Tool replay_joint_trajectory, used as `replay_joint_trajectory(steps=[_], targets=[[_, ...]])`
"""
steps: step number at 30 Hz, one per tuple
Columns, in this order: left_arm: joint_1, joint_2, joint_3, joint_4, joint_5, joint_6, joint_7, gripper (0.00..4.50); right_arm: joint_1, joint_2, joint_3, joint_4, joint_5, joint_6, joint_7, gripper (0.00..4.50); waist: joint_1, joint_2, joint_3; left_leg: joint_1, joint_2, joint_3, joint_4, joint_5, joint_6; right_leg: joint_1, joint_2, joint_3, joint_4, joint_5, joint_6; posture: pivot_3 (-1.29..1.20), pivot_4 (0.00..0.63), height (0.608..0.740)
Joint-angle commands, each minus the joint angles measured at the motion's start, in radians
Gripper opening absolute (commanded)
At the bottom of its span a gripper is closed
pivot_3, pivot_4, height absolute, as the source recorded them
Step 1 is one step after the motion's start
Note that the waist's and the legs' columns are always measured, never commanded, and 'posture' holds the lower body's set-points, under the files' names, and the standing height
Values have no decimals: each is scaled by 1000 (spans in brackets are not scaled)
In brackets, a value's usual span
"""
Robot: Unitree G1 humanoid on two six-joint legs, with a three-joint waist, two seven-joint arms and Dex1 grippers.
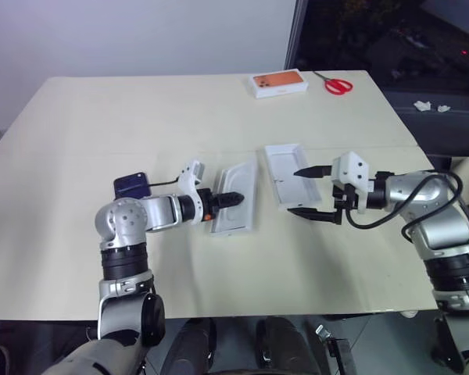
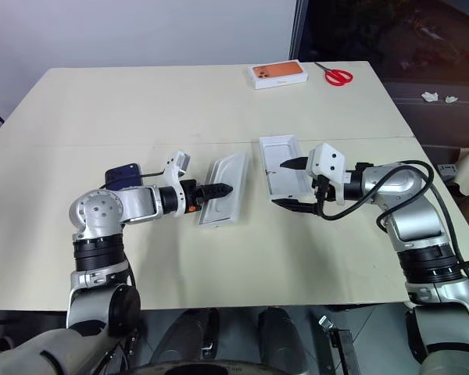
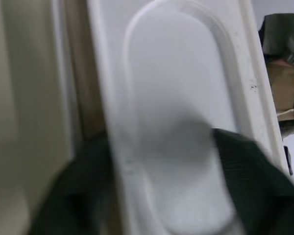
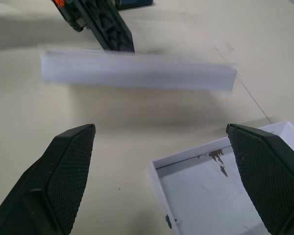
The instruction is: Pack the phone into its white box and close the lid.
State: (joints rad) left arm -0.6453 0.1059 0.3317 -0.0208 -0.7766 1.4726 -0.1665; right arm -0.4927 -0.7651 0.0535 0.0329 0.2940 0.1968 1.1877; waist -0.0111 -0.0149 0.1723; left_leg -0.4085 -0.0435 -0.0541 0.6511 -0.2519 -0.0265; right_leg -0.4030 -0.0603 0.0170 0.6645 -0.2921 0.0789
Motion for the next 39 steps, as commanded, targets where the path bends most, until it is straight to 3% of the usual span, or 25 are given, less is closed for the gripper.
replay_joint_trajectory(steps=[1, 16, 20, 24, 27, 30, 39], targets=[[-31, 10, 29, -38, -16, 10, 0, 4347, -27, 4, -15, -3, -4, -24, -7, 4500, 1, 0, 0, 0, 0, 0, 0, 0, 0, 0, 0, 0, 0, 0, 0, 0, 150, 740], [-39, 69, 37, -153, -46, 27, -43, 4347, -72, 57, 15, 37, -40, -45, -25, 4500, -1, 0, 0, 0, 0, 0, 0, 0, 0, 0, 0, 0, 0, 0, 0, 0, 150, 740], [87, 303, -145, -286, 111, -343, -272, 4347, -112, 128, 71, 34, -144, 21, -172, 4500, -14, 0, 0, 0, 2, 1, -2, 1, -2, -2, 2, 2, 1, 0, 0, 0, 150, 740], [214, 436, -206, -284, 234, -683, -450, 4429, -144, 188, 72, 8, -131, 96, -223, 3125, -1, 1, 0, 1, 4, 2, -4, 3, -5, -3, 4, 3, 0, 0, 0, 0, 150, 740], [301, 488, -168, -227, 258, -855, -565, 4429, -166, 251, 136, 3, -197, 116, -294, 1532, 1, 1, 0, 0, 3, 1, -3, 2, -4, -3, 2, 2, -1, 0, -1, 0, 150, 740], [343, 515, -143, -188, 233, -893, -629, 4429, -176, 293, 181, 30, -248, 105, -338, 25, 3, 1, 0, 0, 2, 1, -3, 0, -1, -3, 1, 2, -1, 0, -1, 0, 150, 740], [425, 516, -128, -260, 184, -917, -666, 4429, -242, 306, 411, 263, -577, -143, -446, 25, -5, 1, 0, -1, 2, 1, -3, -1, 2, -3, 0, 1, -1, 0, -1, 0, 150, 740]])
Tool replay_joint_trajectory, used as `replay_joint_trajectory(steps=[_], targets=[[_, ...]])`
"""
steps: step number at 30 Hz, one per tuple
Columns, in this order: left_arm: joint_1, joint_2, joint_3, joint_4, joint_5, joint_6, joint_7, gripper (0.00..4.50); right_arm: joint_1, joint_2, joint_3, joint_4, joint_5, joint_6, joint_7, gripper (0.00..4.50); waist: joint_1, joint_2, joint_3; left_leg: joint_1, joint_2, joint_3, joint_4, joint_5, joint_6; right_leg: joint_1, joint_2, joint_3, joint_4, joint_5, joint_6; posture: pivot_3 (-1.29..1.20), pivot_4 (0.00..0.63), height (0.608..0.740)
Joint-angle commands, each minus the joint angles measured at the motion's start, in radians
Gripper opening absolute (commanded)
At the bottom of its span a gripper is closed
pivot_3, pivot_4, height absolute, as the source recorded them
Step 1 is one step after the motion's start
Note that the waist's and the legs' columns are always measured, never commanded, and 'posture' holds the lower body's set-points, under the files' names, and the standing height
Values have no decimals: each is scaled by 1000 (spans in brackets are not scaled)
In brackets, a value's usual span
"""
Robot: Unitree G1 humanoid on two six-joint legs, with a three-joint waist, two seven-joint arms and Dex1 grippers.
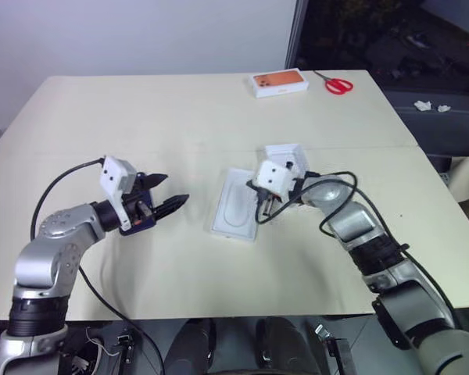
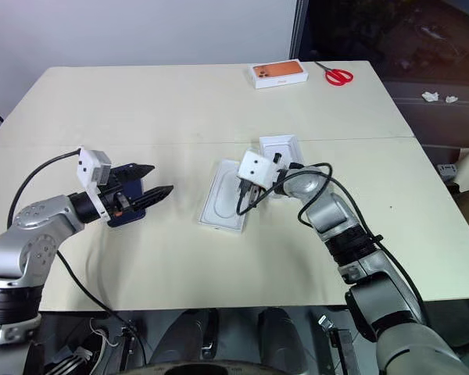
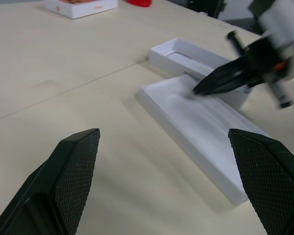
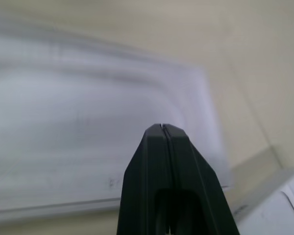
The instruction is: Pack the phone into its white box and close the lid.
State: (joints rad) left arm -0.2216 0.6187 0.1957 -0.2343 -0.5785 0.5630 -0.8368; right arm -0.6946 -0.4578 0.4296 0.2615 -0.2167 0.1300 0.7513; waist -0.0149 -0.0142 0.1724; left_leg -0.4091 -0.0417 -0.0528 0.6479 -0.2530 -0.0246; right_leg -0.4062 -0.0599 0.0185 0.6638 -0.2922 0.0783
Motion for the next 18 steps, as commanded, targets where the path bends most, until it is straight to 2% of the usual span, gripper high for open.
replay_joint_trajectory(steps=[1, 7, 12, 18], targets=[[2, 3, 7, -48, -15, -6, 6, 4429, -48, -2, 48, 53, -88, -102, -13, 25, -1, 0, 0, 0, 0, 0, 0, 0, 0, 0, 0, 0, 0, 0, 0, 0, 150, 740], [6, -3, 4, -46, -2, -23, 27, 4429, -63, 41, 106, 79, -151, -163, 18, 25, -2, 0, 0, 1, 0, 0, 0, 0, 0, 1, 1, 0, 1, 0, 0, 0, 150, 740], [1, -6, 0, -45, -1, -27, 38, 4429, -68, 84, 96, 93, -166, -153, 22, 25, -5, 0, 0, 1, 0, -1, 0, 0, 0, 1, 2, 0, 1, 0, 0, 0, 150, 740], [4, -1, -5, -50, 1, -25, 38, 4429, -59, 39, 71, 106, -170, -206, 37, 25, -4, 0, 0, 1, 1, -1, 0, 0, 0, 1, 2, 0, 1, 0, 0, 0, 150, 740]])
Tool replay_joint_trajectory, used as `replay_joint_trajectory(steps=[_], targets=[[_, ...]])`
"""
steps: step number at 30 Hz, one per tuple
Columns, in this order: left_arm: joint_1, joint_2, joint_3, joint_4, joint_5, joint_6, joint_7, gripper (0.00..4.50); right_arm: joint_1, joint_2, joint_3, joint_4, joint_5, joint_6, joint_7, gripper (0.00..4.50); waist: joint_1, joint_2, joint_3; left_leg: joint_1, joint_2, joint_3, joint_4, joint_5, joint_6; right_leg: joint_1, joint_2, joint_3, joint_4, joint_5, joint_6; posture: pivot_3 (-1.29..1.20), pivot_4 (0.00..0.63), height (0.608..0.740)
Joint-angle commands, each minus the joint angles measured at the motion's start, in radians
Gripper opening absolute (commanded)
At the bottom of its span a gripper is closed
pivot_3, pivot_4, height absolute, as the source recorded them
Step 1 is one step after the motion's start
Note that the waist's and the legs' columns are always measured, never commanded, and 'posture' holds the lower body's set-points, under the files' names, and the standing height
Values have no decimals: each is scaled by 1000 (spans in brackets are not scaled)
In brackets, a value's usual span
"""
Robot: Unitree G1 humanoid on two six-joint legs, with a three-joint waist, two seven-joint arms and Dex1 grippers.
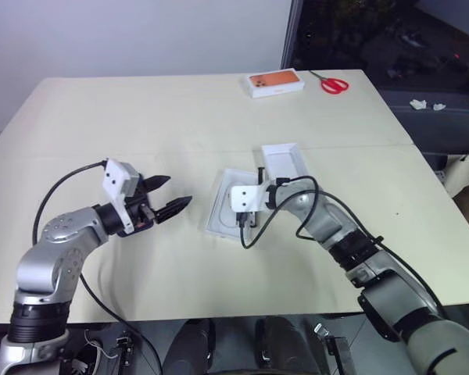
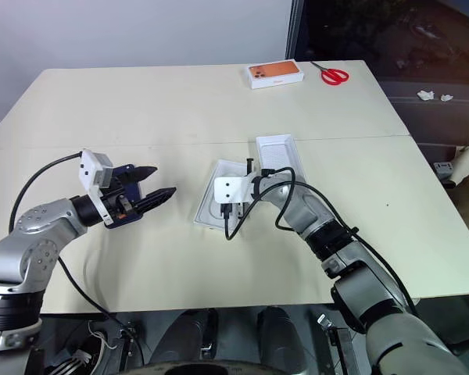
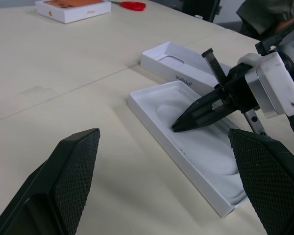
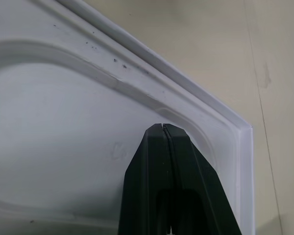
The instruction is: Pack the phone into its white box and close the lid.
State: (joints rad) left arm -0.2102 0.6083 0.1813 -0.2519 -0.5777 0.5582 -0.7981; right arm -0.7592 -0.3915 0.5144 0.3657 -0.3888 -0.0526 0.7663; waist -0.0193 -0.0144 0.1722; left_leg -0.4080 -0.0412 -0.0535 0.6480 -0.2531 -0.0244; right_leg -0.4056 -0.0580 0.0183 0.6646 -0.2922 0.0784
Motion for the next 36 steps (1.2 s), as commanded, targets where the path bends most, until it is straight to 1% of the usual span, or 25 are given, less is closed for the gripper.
replay_joint_trajectory(steps=[1, 4, 6, 10, 12, 14, 17, 21, 28, 30, 33, 36], targets=[[-4, 14, 8, -31, 3, -23, -5, 4429, 16, -32, -30, -17, 32, -18, 47, 25, 1, 0, 0, 0, 0, 0, 0, 0, 0, 0, 0, 0, 0, 0, 0, 0, 150, 740], [-2, 21, 8, -23, 6, -26, -14, 4429, 0, -104, -25, -18, -2, -121, 57, 25, 6, 0, 0, 0, 0, 0, 0, 0, 0, 0, -1, 0, 0, 0, 0, 0, 150, 740], [-4, 23, 5, -21, 4, -25, -17, 4429, -11, -103, -57, -8, 28, -102, 57, 25, 5, 0, 0, 0, -1, 0, 0, 0, 1, 1, -1, 0, 0, 0, 0, 0, 150, 740], [-8, 23, -19, -8, 34, -46, -14, 4429, -28, -147, -137, -31, 122, -71, 139, 25, 4, 0, 0, 0, 0, 0, 0, 0, 1, 0, -1, 0, 0, 0, 0, 0, 150, 740], [-4, 28, -22, 3, 46, -55, -19, 4429, -4, -165, -175, -81, 204, -32, 209, 25, 4, 0, 0, 0, 0, 0, 0, 0, 1, 0, -1, 0, 0, 0, 0, 0, 150, 740], [-1, 33, -23, 12, 55, -65, -26, 4429, 12, -168, -201, -114, 255, 5, 247, 25, 3, 0, 0, 0, 0, 0, 0, -1, 1, 1, -1, 0, 0, 0, 0, 0, 150, 740], [-4, 26, -24, 34, 68, -74, -21, 4429, 16, -197, -199, -113, 224, -9, 247, 25, 2, 0, 0, 0, 0, 0, 0, -1, 1, 0, 0, 0, 0, 0, 0, 0, 150, 740], [-25, -14, -58, 69, 110, -97, 18, 4429, 50, -228, -178, -113, 195, -9, 262, 25, 8, 0, 0, 0, 0, 0, 0, -1, 1, 0, -1, 0, 0, 0, 0, 0, 150, 740], [-31, -23, -52, 61, 105, -97, 16, 4429, 100, -230, -146, -115, 148, -42, 253, 25, 4, 0, 0, 0, 0, 0, 0, -1, 2, 1, 0, 0, 0, 0, 0, 0, 150, 740], [-31, -22, -50, 59, 103, -96, 14, 4429, 104, -226, -147, -108, 142, -48, 247, 25, 5, 0, 0, 0, 0, 0, 0, -1, 2, 1, 0, 0, 0, 0, 0, 0, 150, 740], [-31, -18, -50, 65, 107, -101, 12, 4429, 92, -168, -130, -86, 125, -67, 198, 25, 5, 0, 0, 0, 0, 0, 0, -1, 2, 1, 0, -1, -1, 0, 0, 0, 150, 740], [-31, -18, -50, 64, 107, -101, 13, 4429, 64, -139, -109, -34, 78, -119, 139, 25, 3, 0, 0, 0, 0, 0, 0, -1, 1, 0, 0, 0, 0, 0, 0, 0, 150, 740]])
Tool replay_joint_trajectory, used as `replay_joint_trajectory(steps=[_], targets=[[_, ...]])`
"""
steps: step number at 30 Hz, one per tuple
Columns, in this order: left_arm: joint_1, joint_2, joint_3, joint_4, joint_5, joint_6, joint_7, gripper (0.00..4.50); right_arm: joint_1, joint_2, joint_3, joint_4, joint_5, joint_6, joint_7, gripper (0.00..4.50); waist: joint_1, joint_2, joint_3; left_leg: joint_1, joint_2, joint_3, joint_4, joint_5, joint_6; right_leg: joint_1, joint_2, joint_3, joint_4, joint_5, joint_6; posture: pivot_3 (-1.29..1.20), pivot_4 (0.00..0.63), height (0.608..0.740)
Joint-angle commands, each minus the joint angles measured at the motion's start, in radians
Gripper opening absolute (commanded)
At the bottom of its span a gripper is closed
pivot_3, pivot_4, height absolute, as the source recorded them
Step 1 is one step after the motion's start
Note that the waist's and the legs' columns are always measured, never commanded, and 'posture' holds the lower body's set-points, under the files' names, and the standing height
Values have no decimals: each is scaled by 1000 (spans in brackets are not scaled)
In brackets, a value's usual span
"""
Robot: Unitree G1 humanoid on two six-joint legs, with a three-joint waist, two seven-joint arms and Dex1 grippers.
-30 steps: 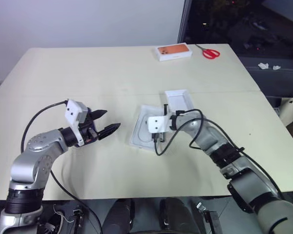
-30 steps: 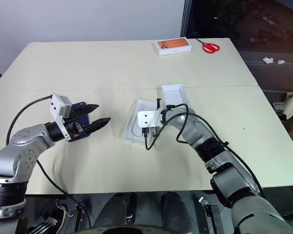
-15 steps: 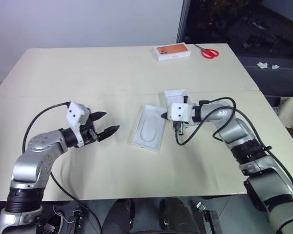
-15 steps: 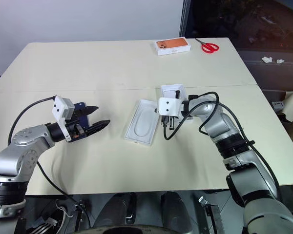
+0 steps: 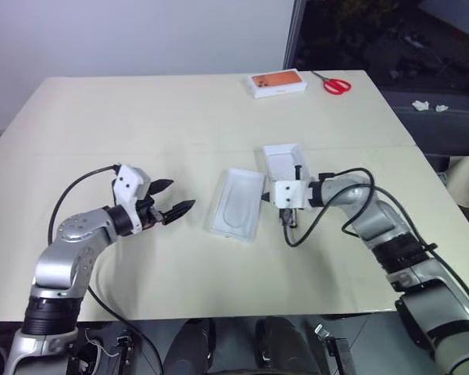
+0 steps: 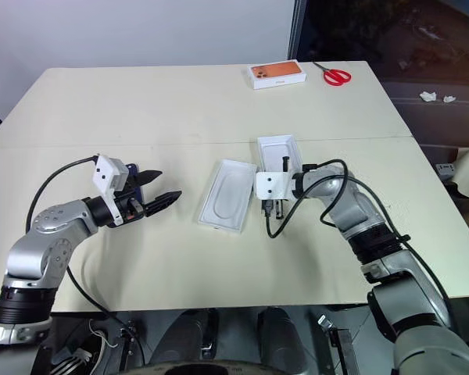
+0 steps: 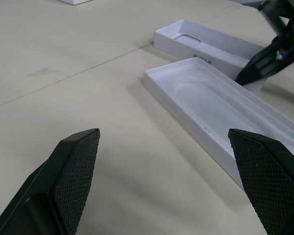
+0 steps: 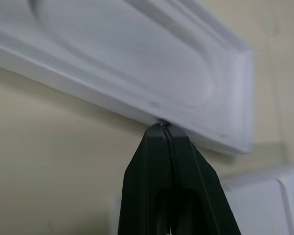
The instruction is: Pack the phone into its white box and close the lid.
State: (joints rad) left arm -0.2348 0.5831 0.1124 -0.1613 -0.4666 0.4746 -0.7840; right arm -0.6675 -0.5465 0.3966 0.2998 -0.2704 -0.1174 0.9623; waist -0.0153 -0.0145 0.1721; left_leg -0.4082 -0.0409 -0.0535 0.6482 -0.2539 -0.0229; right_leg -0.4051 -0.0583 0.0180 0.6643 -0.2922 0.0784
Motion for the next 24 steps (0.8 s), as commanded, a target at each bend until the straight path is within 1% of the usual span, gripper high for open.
replay_joint_trajectory(steps=[1, 5, 9, 13, 15, 18, 22, 24], targets=[[-6, 7, 18, -27, -5, -17, -2, 4429, -37, 25, 15, 50, -51, -70, -74, 25, -1, 0, 0, 0, 0, 0, 0, 0, 0, 0, 0, 0, 0, 0, 0, 0, 150, 740], [6, 8, 19, -40, -8, -14, -2, 4429, -59, 41, 26, 89, -64, -102, -88, 25, -2, 0, 0, 0, 0, 0, 0, 1, -1, 0, 0, 0, 0, 0, 0, 0, 150, 740], [36, 29, 47, -56, -24, -4, -11, 4429, -69, 12, -2, 90, -43, -115, -61, 25, -1, 0, 0, 0, 0, 0, 0, 0, -1, 0, 0, 0, 0, 0, 0, 0, 150, 740], [69, 85, 130, -27, -78, 57, -32, 4429, -103, 4, -74, 64, 48, -58, -23, 25, -3, 0, 0, 0, 0, 0, 0, 0, 0, 0, 0, 0, 0, 0, 0, 0, 150, 740], [64, 117, 184, 1, -133, 146, -25, 4429, -124, 36, -106, 41, 110, -5, -6, 25, -4, 0, 0, 0, 0, 0, 0, 0, 0, 0, 0, 0, 0, 0, 0, 0, 150, 740], [31, 142, 303, 73, -270, 301, -9, 4429, -147, 124, -126, -1, 187, 74, -7, 25, -7, 0, 0, 0, 1, 0, -1, 0, 0, -1, 1, 0, 0, 0, 0, 0, 150, 740], [9, 186, 402, 202, -331, 409, 5, 4429, -155, 259, -64, -22, 158, 132, -57, 25, -10, 0, 0, 0, 2, -1, -1, 0, 0, -1, 2, 0, 0, 0, 0, 0, 150, 740], [-1, 201, 447, 277, -355, 448, 14, 4429, -168, 330, -32, 8, 137, 151, -91, 25, -9, 1, 0, 0, 2, -1, -1, 0, 0, -2, 2, 0, 1, 0, 0, 0, 150, 740]])
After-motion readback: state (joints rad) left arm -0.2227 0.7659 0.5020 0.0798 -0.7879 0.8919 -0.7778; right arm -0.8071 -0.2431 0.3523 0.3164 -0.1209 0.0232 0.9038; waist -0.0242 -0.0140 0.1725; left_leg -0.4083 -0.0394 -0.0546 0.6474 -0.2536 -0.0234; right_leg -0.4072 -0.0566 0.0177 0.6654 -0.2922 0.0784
